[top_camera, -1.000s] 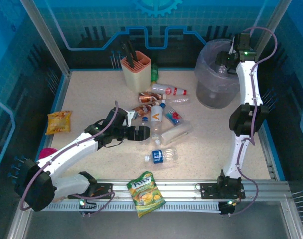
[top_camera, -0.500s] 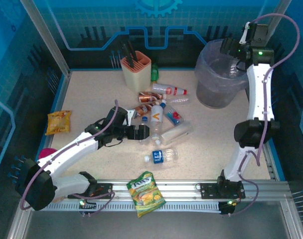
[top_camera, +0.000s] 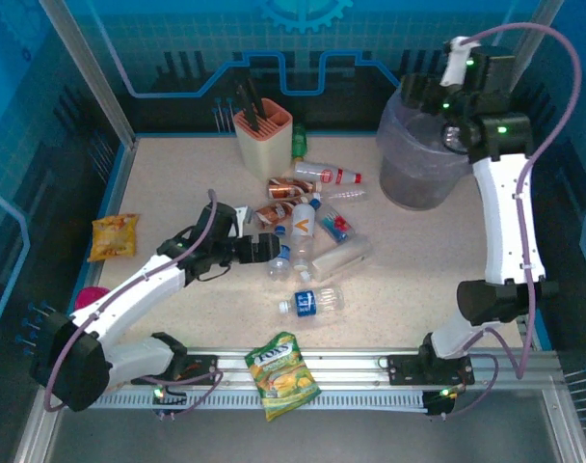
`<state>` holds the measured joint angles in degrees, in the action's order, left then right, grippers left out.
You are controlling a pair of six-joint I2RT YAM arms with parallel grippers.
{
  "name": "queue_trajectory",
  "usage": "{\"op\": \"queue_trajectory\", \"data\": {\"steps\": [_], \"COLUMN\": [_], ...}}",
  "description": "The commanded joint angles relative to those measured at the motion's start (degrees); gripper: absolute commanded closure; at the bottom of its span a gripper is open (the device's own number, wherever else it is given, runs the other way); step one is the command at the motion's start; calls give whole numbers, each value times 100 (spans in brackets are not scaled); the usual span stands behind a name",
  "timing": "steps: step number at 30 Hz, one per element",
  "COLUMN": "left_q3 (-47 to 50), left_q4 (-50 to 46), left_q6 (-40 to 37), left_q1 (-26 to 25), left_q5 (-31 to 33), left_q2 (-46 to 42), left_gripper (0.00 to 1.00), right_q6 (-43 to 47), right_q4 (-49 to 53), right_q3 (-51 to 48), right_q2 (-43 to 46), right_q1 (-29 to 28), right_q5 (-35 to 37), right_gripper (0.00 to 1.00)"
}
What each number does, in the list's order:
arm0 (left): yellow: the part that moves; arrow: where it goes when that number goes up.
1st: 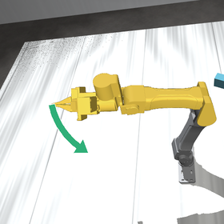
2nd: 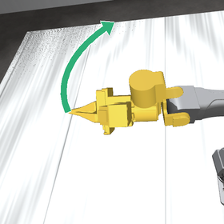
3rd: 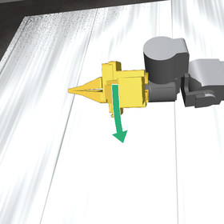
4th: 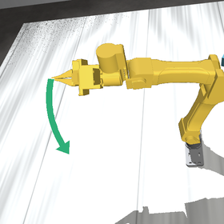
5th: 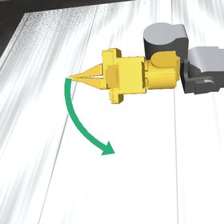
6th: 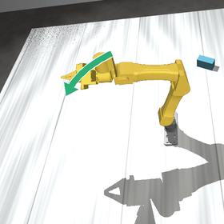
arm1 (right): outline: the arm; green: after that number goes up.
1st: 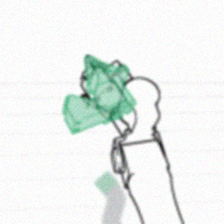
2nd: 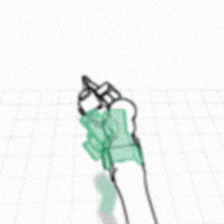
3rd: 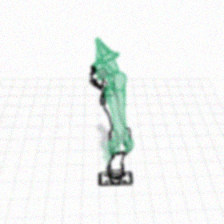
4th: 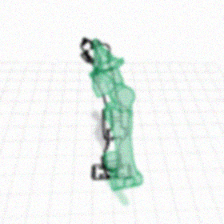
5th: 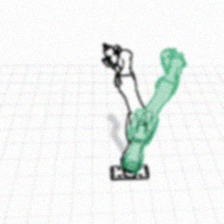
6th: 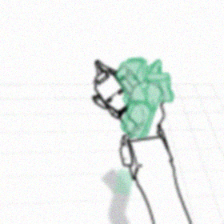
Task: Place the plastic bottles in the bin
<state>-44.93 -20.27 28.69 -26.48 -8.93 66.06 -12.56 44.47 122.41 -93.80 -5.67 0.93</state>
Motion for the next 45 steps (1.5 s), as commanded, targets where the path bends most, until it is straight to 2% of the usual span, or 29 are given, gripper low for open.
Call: {"op": "queue_trajectory", "data": {"steps": [1, 7, 11, 16, 21, 30, 33, 37, 45], "left_q3": [171, 406, 551, 617, 617, 562, 590, 590, 581], "left_q4": [62, -106, -96, -77, -43, 27, 61, 52, 54], "left_q6": [164, 157, 215, 247, 216, 177, 198, 212, 229], "left_q1": [204, 440, 472, 499, 536, 569, 565, 569, 583], "left_q5": [16, -56, -69, -113, -152, -241, -258, -232, -189], "left_q2": [-332, -718, -899, -920, -833, -654, -618, -588, -664], "left_gripper": [1, 1, 1, 1, 1, 1, 1, 1, 1], "right_q6": [142, -44, -82, -423, -1166, -2180, -2507, -2663, -2875], "right_q4": [-99, -198, 106, 188, -430, -2006, -2411, -2535, -2646], "right_q3": [-177, 37, 914, 2057, 2570, 2405, 2424, 2677, 3030], "right_q2": [-111, -1152, -2331, -3790, -5024, -5953, -6228, -6665, -7245], "right_q1": [-514, -1186, -1378, -1312, -1061, -951, -956, -1055, -1161], "right_q5": [-207, -818, -980, -878, -1498, -2087, -2290, -2340, -2362], "right_gripper": [21, 28, 29, 34, 38, 40, 37, 30, 24]}}
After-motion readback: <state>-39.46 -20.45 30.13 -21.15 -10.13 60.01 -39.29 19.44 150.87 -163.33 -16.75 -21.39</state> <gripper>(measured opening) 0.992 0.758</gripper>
